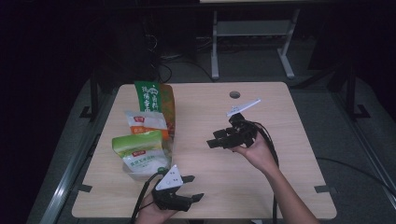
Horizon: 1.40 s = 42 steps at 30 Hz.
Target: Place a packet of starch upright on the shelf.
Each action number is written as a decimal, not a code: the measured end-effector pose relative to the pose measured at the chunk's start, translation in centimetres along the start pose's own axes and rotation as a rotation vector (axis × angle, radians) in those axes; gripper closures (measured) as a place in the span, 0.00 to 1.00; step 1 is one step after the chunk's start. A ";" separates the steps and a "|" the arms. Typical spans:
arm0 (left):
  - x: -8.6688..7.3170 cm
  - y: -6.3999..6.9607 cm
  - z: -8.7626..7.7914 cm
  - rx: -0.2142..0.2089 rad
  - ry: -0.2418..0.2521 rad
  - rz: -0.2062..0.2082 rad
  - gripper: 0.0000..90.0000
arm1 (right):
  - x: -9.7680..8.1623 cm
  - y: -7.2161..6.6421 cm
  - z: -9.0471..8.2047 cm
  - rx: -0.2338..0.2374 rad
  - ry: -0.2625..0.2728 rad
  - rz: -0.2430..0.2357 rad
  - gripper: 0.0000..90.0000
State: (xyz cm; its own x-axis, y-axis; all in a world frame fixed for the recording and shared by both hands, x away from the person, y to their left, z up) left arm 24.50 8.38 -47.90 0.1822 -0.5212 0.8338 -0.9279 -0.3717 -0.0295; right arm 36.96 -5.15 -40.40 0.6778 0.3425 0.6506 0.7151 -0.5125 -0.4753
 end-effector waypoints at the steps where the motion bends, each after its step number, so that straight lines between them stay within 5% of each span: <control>1: 0.0 0.0 0.0 -0.001 0.000 -0.001 0.38 | -0.2 0.2 -0.2 -0.003 0.004 0.001 0.49; 21: -0.1 -0.2 -0.1 0.003 -0.012 -0.003 0.37 | -3.9 3.0 -3.2 -0.051 0.029 0.082 0.48; 42: -0.1 -0.3 -0.1 0.007 -0.002 -0.010 0.37 | -8.6 4.6 -4.9 -0.079 0.027 0.147 0.48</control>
State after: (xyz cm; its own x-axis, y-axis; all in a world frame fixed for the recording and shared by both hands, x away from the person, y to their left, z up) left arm 24.74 8.59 -47.91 0.1923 -0.5192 0.8327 -0.9237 -0.3824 -0.0251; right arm 33.57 -14.27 -45.30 0.7682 0.2385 0.5941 0.5926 -0.6161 -0.5189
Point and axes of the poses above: each handheld gripper's, and its own axes: z roughly forward along the jaws, x roughly out of its top, y roughly to its right, the point moved 8 cm from there along z, roughly forward along the jaws, and after that the axes turned 9 degrees about z, right-handed, at the moved point
